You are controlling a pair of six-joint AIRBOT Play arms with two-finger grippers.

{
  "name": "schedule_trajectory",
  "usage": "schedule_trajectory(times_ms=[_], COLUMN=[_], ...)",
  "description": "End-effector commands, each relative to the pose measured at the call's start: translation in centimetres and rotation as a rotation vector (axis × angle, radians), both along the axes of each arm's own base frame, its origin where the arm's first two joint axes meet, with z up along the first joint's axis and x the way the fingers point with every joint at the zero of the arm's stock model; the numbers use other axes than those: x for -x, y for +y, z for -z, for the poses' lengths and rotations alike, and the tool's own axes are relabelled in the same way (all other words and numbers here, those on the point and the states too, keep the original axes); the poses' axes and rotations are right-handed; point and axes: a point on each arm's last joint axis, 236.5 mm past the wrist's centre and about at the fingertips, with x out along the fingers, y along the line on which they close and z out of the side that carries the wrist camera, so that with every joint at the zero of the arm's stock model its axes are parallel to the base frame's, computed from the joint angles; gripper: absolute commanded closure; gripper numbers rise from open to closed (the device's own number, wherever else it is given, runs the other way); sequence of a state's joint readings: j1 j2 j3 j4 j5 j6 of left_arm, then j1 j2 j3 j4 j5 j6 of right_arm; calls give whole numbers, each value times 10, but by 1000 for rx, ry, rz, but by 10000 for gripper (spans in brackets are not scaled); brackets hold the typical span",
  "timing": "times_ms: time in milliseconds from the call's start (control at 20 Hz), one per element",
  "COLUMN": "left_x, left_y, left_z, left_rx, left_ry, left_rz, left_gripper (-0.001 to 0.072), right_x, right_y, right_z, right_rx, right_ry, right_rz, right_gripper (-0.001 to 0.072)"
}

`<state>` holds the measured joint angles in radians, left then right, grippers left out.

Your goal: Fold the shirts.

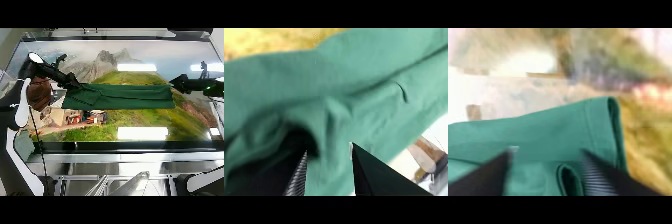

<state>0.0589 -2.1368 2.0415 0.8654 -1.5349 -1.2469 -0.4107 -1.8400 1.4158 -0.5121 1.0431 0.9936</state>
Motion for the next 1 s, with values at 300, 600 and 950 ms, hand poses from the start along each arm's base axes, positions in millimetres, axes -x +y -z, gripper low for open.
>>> schedule_trajectory(times_ms=[300,600,950], left_x=[-3,7,9], left_y=[19,-25,-72], left_z=[-111,-113,-114], left_rx=[-12,-4,5], left_ry=[-214,-224,-272], left_rz=[-40,44,99], left_gripper=[424,702,689], right_x=[35,38,35], right_y=[-8,30,48], right_z=[35,65,39], right_rx=[72,43,26], right_ry=[165,220,186], right_rz=[-173,-248,-334], right_gripper=[65,66,644])
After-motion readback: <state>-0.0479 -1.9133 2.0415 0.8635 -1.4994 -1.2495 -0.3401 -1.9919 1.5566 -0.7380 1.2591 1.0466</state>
